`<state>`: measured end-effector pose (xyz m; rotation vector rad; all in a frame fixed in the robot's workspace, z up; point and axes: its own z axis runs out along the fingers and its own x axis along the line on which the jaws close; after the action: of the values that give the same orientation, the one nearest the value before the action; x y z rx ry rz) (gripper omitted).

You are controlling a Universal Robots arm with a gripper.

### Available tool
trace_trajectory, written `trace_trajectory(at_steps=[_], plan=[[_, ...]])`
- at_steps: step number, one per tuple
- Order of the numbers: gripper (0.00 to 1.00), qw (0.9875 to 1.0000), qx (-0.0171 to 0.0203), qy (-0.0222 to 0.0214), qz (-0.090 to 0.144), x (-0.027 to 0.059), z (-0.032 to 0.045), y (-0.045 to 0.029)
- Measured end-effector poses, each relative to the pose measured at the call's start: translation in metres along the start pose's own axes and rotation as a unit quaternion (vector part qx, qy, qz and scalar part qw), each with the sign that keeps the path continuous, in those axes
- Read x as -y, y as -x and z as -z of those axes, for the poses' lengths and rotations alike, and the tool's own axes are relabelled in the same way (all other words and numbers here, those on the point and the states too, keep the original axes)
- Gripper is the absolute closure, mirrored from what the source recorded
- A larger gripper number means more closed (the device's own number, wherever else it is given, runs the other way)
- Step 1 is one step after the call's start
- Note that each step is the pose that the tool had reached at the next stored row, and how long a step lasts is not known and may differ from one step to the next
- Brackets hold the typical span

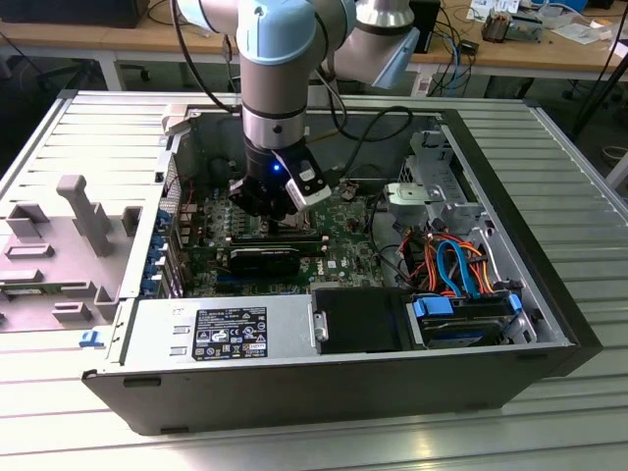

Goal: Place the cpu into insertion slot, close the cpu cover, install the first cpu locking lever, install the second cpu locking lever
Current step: 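Install the second cpu locking lever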

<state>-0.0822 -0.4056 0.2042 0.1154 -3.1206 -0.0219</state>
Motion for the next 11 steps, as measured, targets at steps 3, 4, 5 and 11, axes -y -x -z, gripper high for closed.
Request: trace_trajectory(at_steps=[3, 4, 5, 11], plan=[[0.89, 1.0, 0.0005, 0.0006, 0.0, -0.0004, 0.0075, 0.0], [0.89, 1.0, 0.0001, 0.0, 0.0, -0.0002, 0.0123, -0.0002], [0.89, 1.0, 0.0002, 0.0001, 0.0, -0.0003, 0.0186, -0.0001], [0.89, 0.9998, -0.018, 0.0108, 0.0, -0.0017, 0.0245, 0.0207]])
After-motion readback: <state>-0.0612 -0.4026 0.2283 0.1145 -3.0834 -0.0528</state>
